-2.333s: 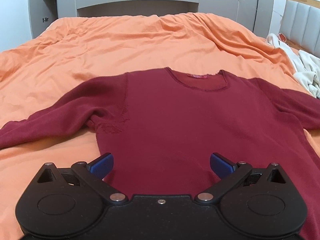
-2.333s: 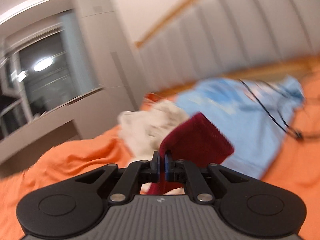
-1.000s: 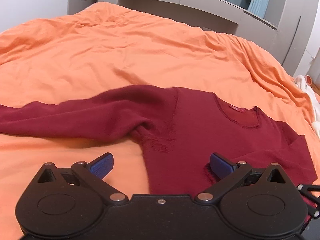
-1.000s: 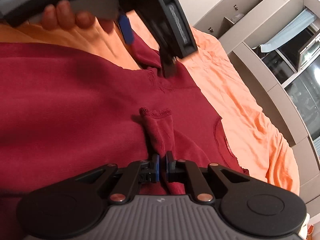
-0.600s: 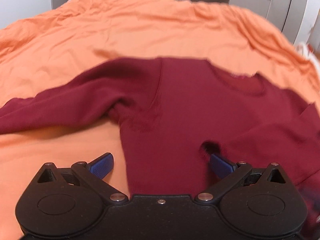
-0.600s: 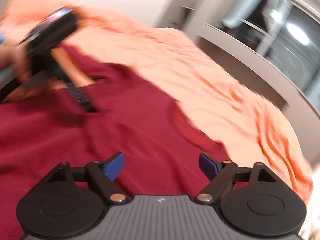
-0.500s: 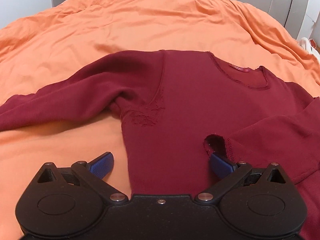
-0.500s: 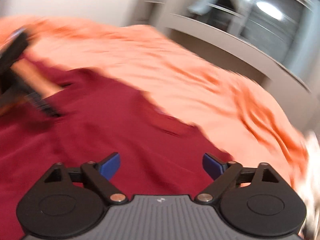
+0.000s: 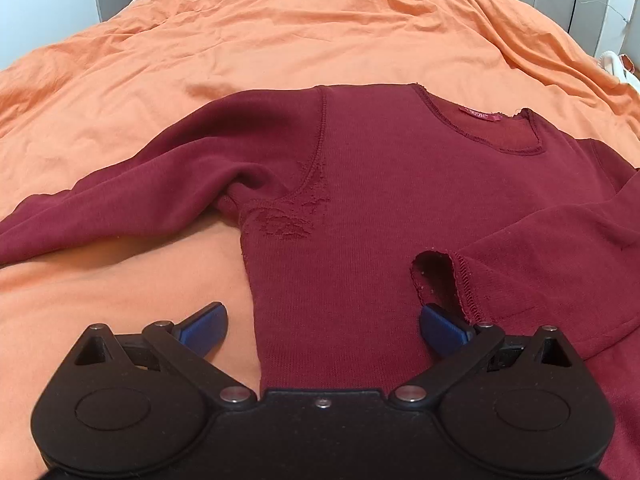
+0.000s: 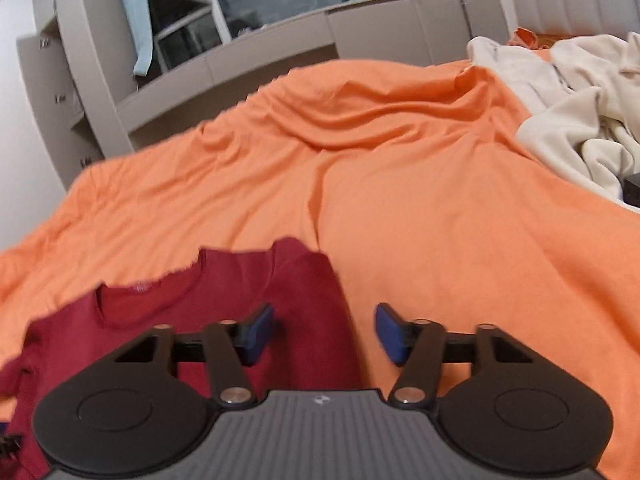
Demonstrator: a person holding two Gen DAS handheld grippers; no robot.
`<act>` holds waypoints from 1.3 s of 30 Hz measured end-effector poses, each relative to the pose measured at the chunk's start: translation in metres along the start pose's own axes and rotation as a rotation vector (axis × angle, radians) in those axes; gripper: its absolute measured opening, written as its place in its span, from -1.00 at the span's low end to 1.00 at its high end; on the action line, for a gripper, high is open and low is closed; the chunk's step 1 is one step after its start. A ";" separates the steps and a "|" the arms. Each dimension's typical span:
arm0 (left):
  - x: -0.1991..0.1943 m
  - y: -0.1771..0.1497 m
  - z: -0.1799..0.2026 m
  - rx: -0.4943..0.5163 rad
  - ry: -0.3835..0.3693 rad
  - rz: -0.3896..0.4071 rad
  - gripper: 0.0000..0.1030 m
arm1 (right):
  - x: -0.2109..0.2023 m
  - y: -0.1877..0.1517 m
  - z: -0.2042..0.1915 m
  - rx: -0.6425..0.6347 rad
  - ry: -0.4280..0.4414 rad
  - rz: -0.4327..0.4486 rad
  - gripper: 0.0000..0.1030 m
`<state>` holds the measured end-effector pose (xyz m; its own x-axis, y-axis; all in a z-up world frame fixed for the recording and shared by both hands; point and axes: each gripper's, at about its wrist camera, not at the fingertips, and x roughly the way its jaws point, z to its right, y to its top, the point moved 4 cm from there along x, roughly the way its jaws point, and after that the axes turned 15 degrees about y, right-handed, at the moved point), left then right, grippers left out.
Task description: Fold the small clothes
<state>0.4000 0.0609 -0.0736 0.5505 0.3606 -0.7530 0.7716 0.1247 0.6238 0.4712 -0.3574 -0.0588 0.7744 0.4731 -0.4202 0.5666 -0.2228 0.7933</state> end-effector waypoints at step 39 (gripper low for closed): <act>-0.011 0.005 0.002 0.019 -0.006 0.020 0.99 | -0.046 -0.033 -0.017 -0.049 -0.175 -0.104 0.48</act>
<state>0.3977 0.0558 -0.0626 0.5681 0.3572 -0.7414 0.7659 0.1001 0.6351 0.4121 -0.3570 -0.0578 0.7518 0.3352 -0.5679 0.6351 -0.1363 0.7603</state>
